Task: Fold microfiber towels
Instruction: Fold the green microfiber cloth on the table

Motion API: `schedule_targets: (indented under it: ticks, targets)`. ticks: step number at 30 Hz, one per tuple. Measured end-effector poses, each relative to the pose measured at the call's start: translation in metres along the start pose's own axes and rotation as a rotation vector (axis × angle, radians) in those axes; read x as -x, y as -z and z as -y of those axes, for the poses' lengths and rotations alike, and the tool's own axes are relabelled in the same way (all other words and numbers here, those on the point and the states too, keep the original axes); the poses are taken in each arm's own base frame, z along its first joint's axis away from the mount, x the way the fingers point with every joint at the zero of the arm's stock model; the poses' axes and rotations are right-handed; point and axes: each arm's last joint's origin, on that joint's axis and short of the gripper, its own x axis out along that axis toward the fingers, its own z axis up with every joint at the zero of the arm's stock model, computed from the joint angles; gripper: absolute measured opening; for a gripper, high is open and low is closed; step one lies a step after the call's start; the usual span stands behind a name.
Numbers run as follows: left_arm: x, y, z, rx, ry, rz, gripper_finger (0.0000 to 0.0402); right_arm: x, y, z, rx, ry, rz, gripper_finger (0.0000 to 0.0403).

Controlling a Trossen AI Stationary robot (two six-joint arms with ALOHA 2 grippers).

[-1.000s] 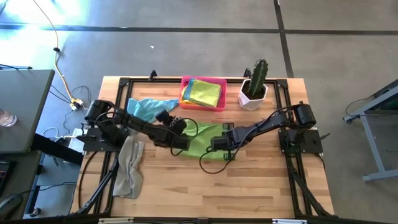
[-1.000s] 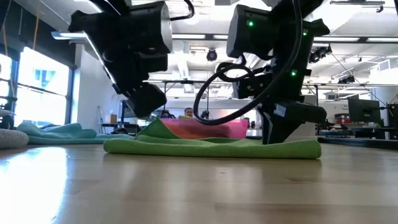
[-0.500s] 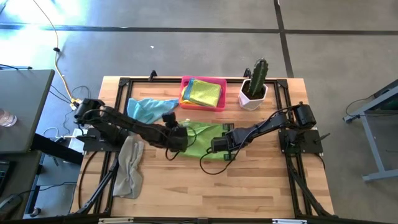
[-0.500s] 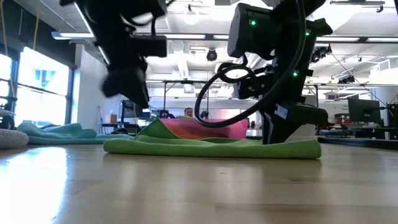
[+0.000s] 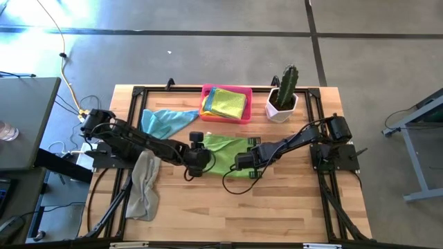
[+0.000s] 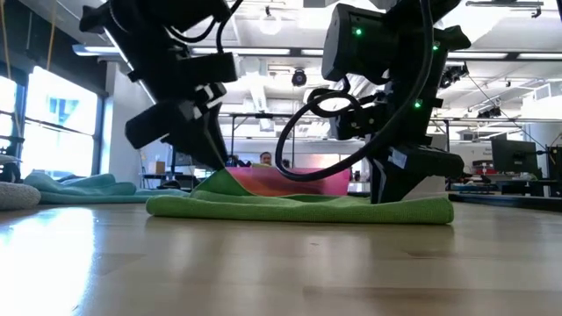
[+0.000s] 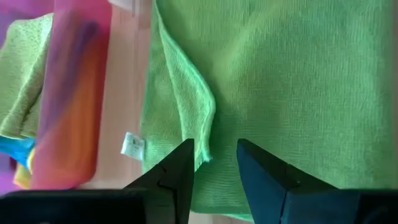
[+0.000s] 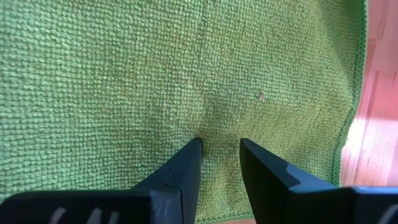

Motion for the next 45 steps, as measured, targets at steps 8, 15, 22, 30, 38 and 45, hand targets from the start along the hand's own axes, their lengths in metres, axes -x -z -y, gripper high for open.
schedule_targets:
  ticks: [8, 15, 22, 30, 38, 45]
  targets:
    - [-0.011, 0.008, -0.002, -0.020, -0.056, -0.038, 0.0110, 0.000, 0.000, 0.000, 0.007, 0.000, 0.001, 0.0108]
    - [-0.018, 0.012, -0.010, 0.038, -0.069, -0.060, 0.0055, 0.000, 0.000, 0.000, 0.007, 0.000, 0.004, 0.0108]
    - [-0.020, 0.013, -0.015, 0.149, -0.119, -0.064, 0.0012, 0.000, 0.000, 0.000, -0.003, 0.000, 0.004, 0.0108]
    - [-0.023, 0.023, -0.025, 0.441, -0.195, -0.131, 0.0002, 0.000, 0.000, 0.000, -0.018, -0.001, 0.004, 0.0108]
    - [-0.024, 0.023, -0.024, 0.386, -0.146, -0.144, 0.0044, 0.000, 0.000, 0.000, -0.020, -0.001, 0.004, 0.0108]
    - [-0.024, 0.025, -0.030, 0.274, -0.243, -0.159, 0.0118, 0.001, -0.001, 0.000, -0.039, -0.002, -0.002, 0.0108]
